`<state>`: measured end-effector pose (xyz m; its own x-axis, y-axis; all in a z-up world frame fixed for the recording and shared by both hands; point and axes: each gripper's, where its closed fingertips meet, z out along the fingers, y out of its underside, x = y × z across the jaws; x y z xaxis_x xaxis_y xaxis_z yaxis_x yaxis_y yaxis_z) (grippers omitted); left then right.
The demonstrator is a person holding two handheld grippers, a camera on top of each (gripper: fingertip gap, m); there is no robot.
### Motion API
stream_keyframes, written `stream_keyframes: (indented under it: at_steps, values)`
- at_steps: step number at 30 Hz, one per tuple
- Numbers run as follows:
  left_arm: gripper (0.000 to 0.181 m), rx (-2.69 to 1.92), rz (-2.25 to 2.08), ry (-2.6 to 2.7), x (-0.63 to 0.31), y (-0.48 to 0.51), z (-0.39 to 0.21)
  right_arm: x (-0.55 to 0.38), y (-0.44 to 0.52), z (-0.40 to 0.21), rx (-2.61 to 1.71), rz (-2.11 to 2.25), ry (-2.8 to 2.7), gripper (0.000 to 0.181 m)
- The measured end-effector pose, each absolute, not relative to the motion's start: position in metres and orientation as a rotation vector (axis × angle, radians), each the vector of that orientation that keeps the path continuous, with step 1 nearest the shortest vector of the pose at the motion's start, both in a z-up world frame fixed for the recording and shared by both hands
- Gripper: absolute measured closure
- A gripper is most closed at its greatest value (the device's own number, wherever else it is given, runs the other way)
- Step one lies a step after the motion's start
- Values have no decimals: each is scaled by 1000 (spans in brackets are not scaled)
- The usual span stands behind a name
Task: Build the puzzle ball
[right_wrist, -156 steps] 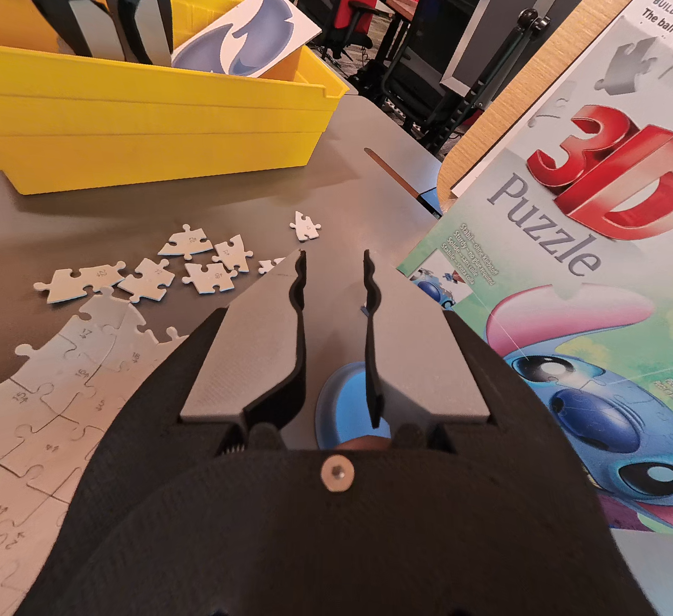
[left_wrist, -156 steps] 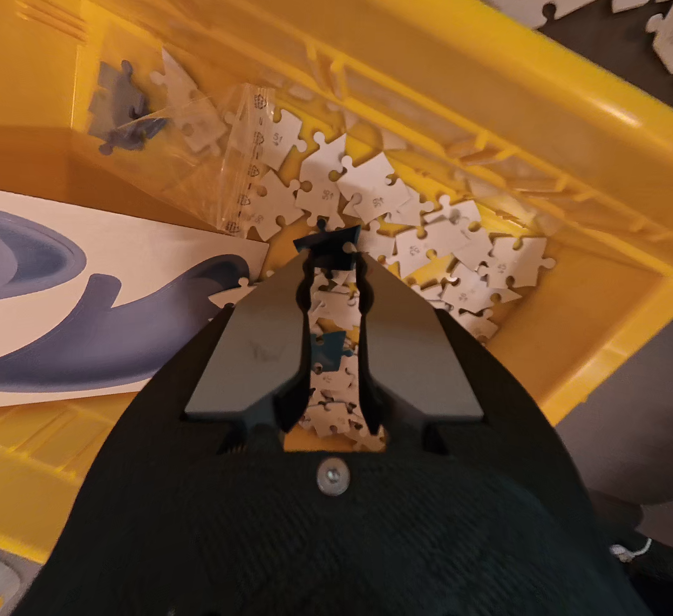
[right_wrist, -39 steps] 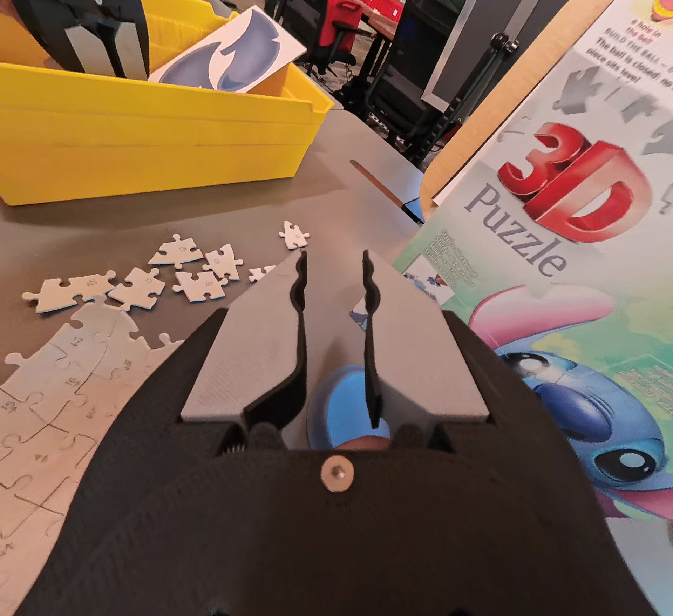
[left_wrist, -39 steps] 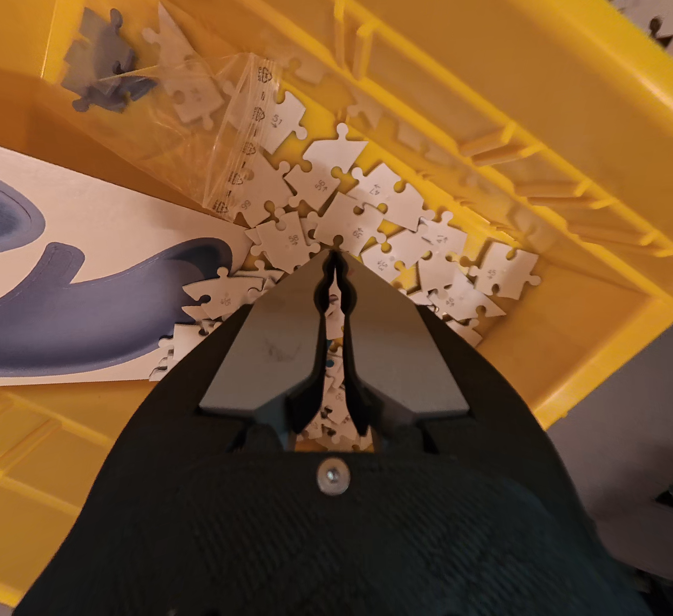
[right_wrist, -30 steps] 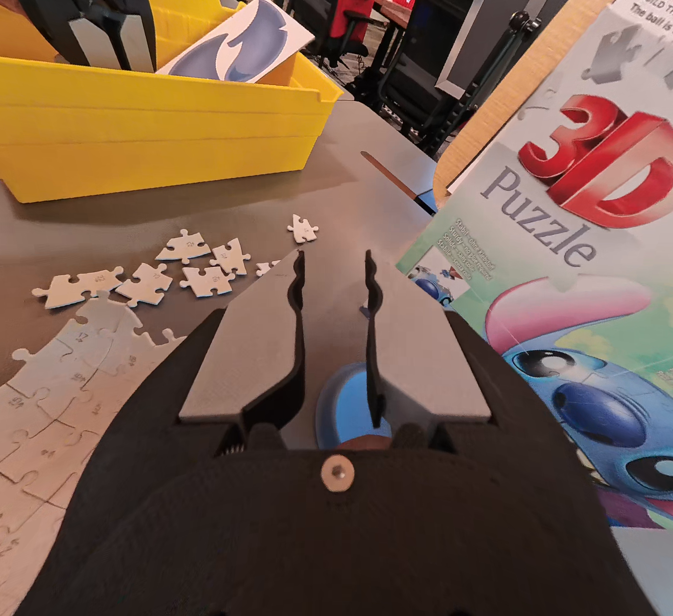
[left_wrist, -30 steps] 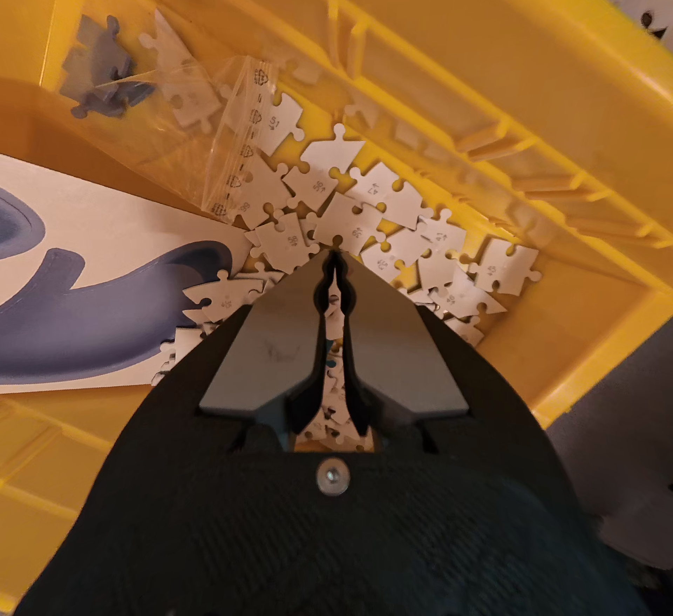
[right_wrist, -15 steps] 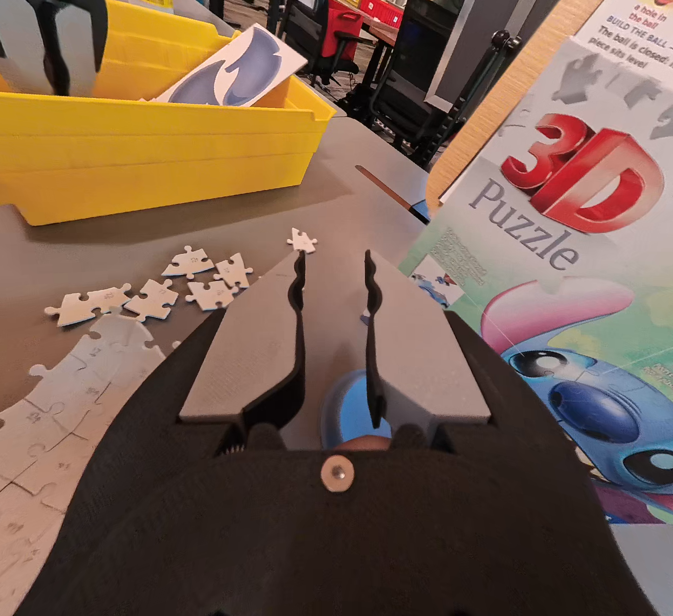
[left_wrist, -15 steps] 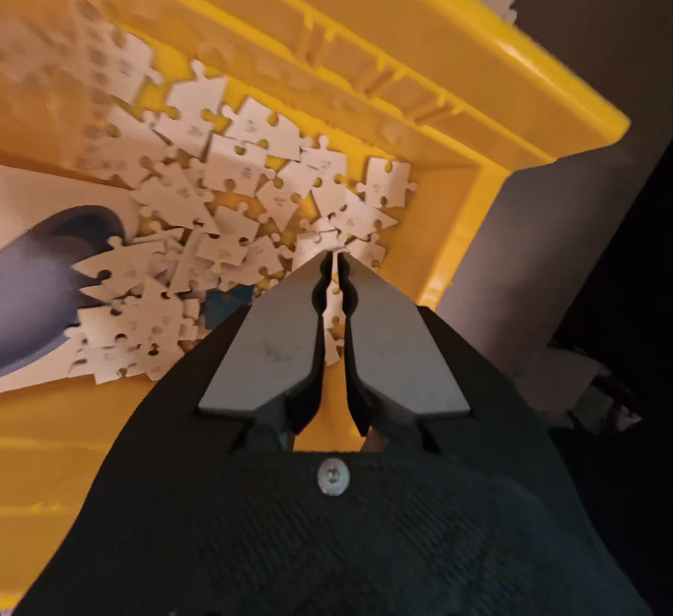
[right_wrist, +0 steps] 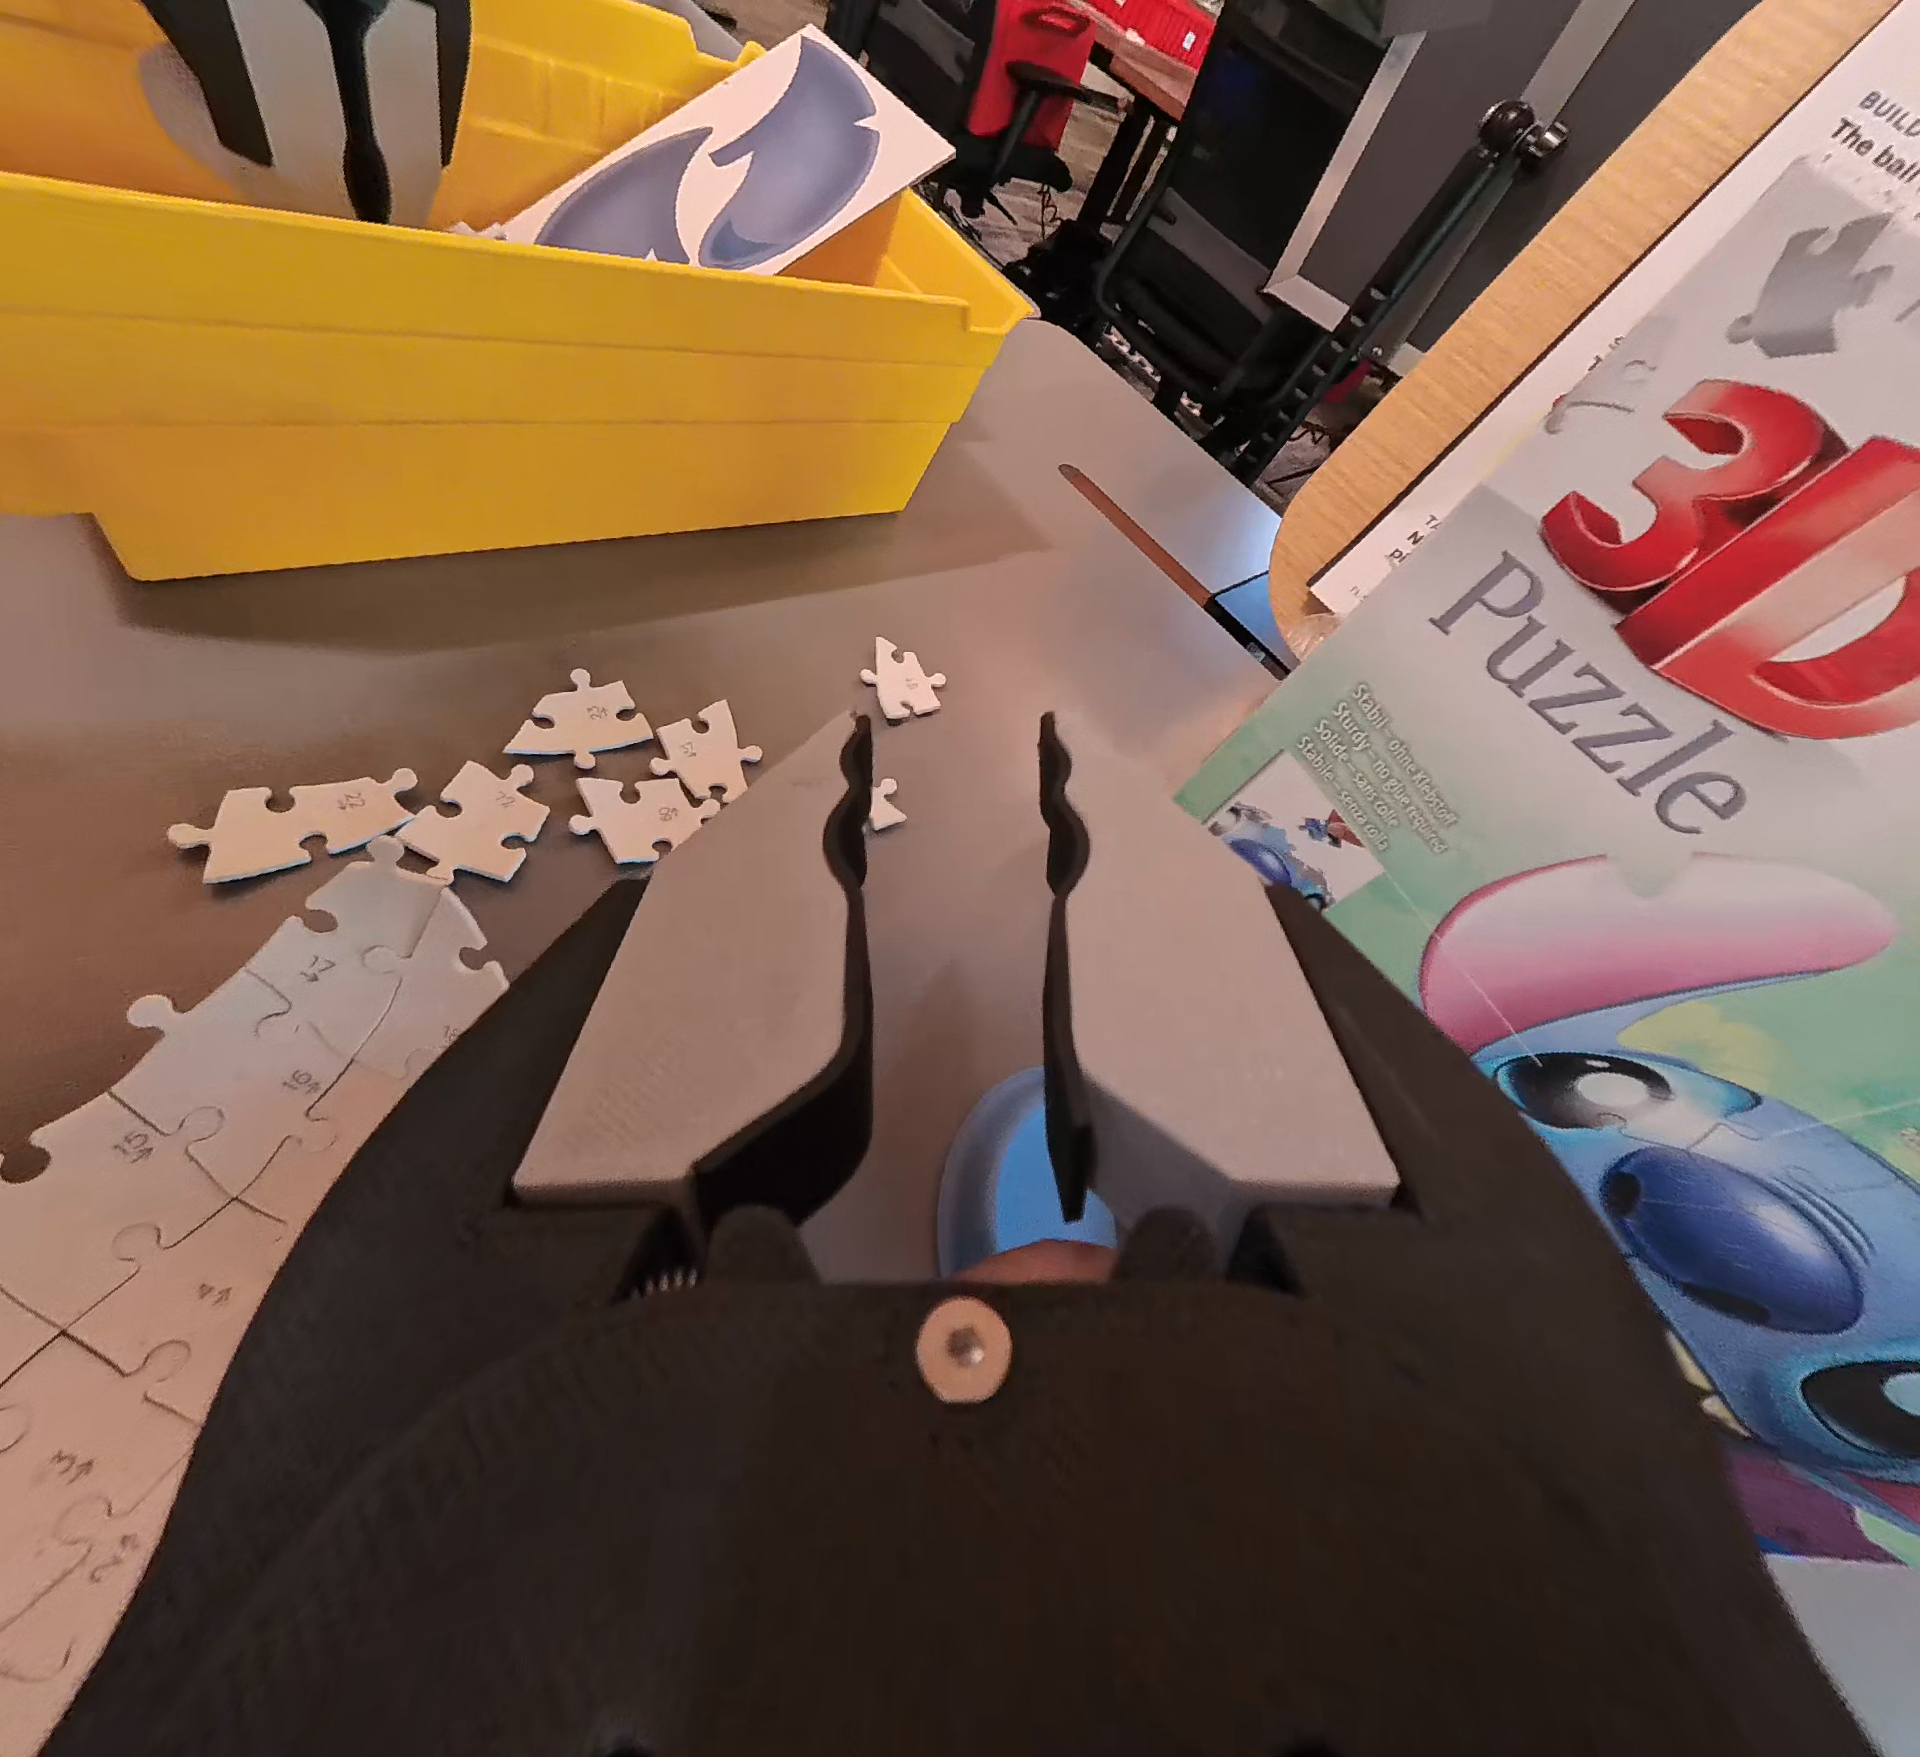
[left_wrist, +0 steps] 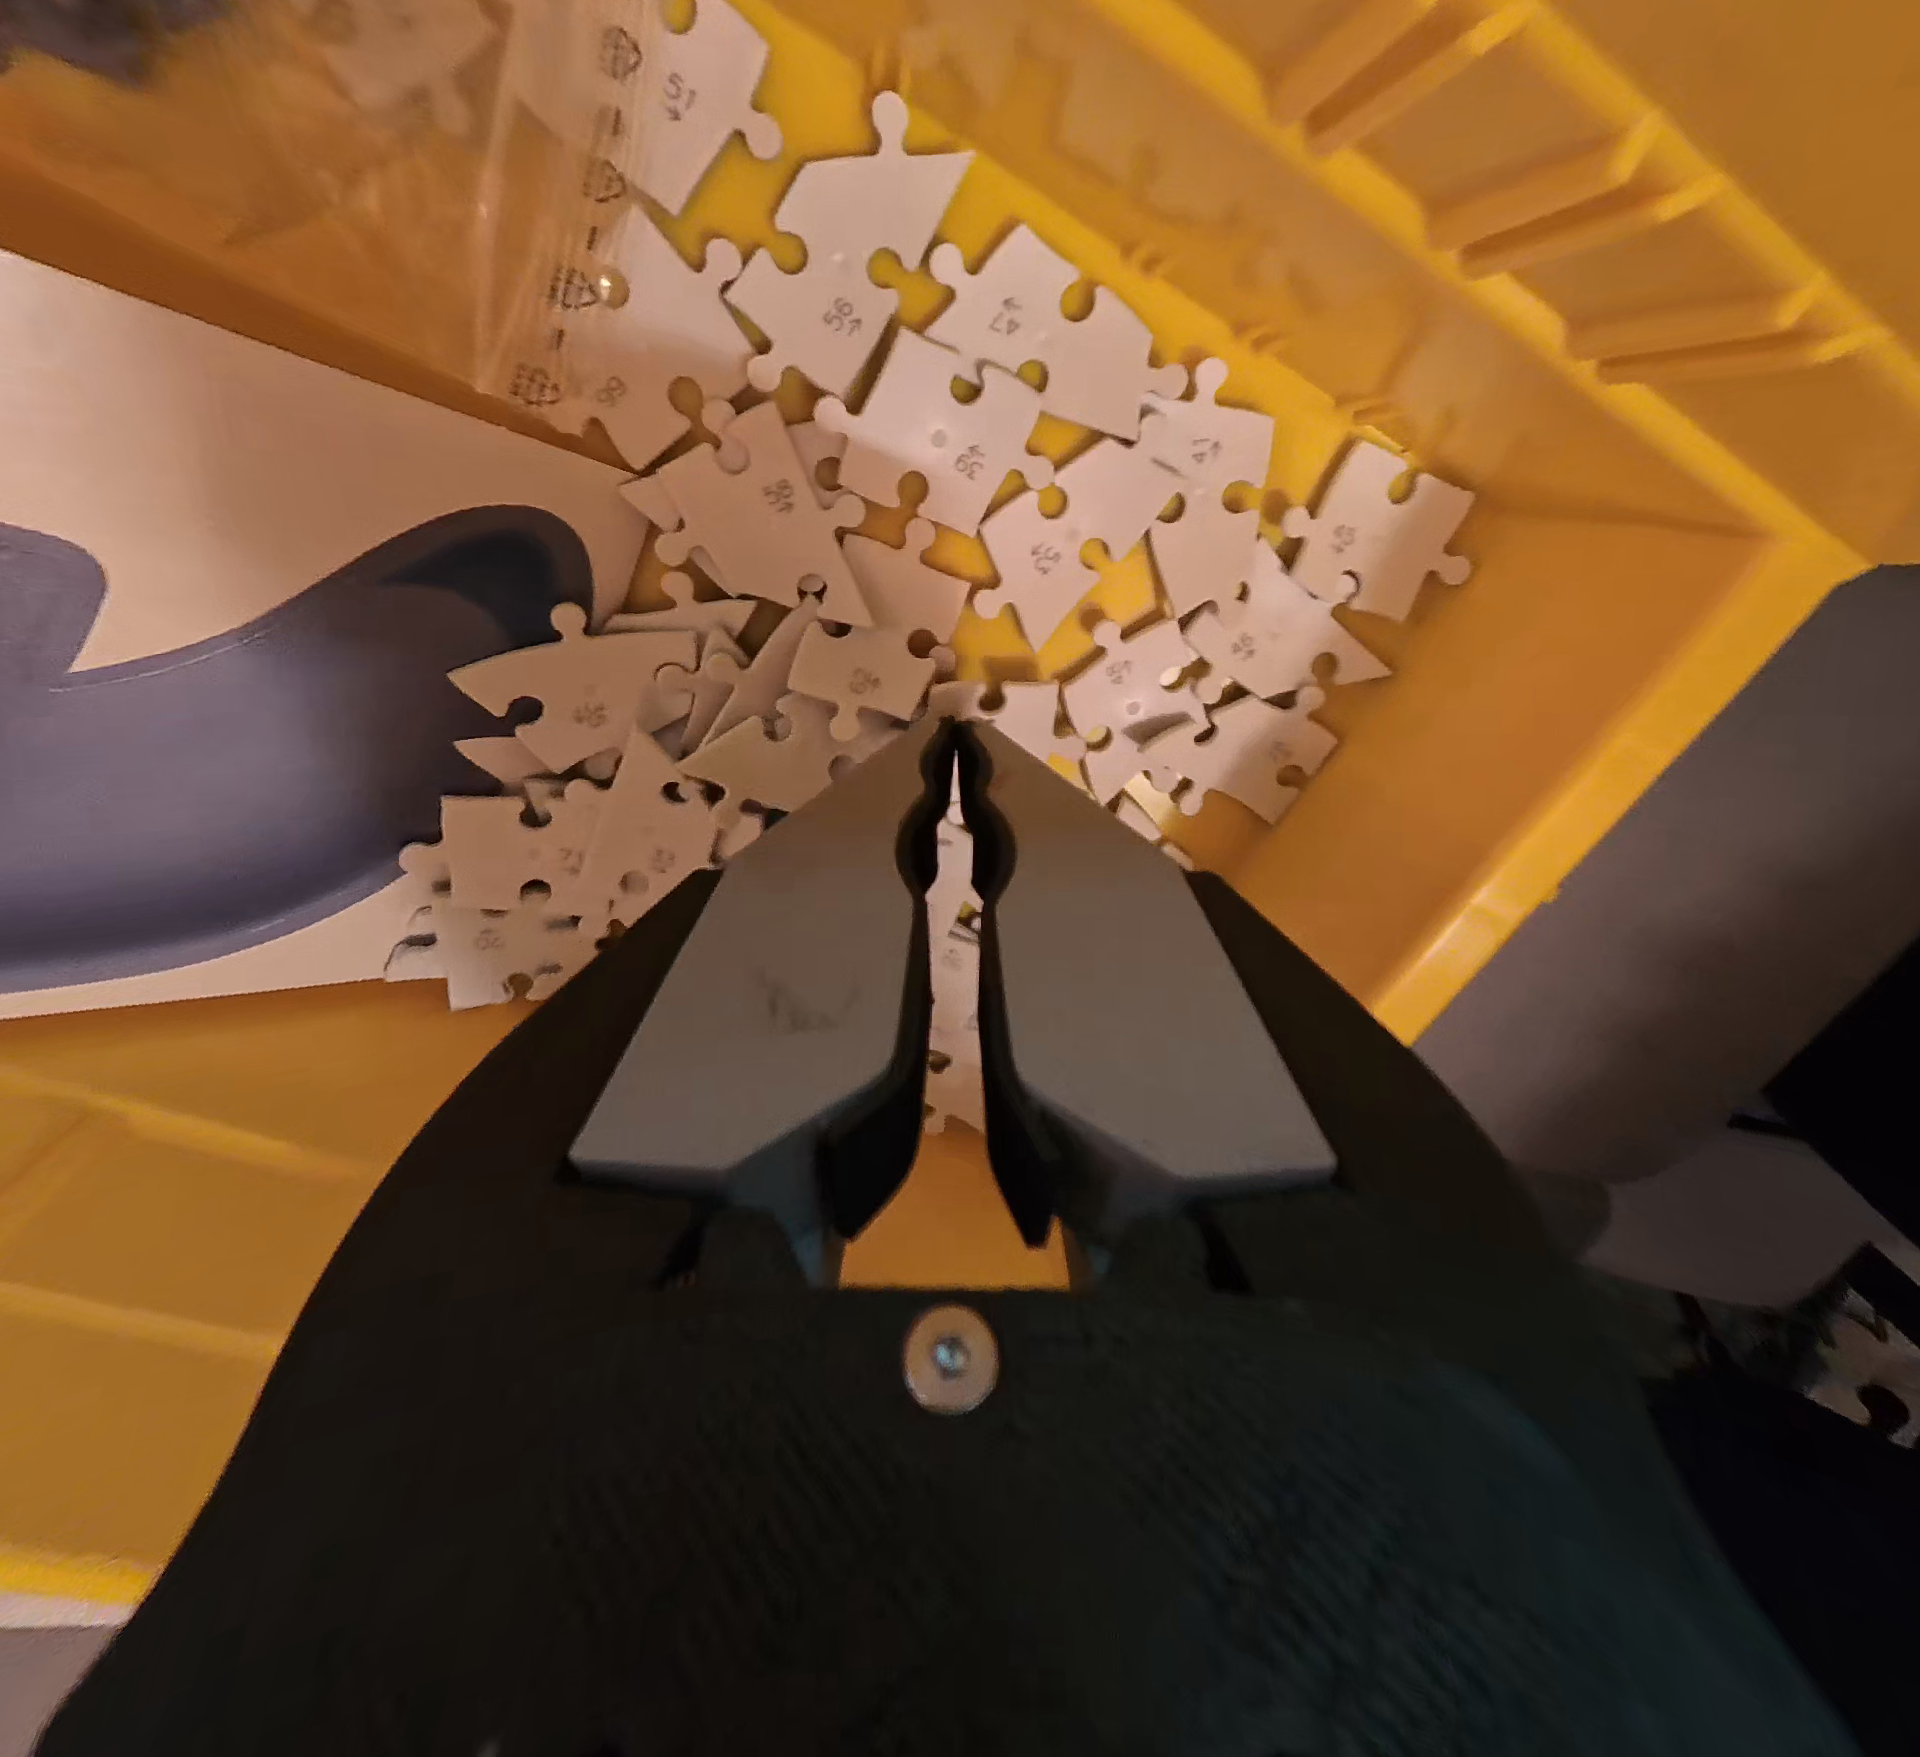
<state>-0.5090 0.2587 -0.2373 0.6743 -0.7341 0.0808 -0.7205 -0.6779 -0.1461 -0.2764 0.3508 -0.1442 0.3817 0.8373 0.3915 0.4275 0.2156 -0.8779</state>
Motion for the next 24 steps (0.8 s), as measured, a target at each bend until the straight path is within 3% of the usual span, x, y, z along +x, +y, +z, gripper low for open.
stream_keyframes:
  at_steps: [24]
  values:
    - [173,-2917,1,1160,-568,237,-224,-227,397,-151,-1620,269,-1114,147]
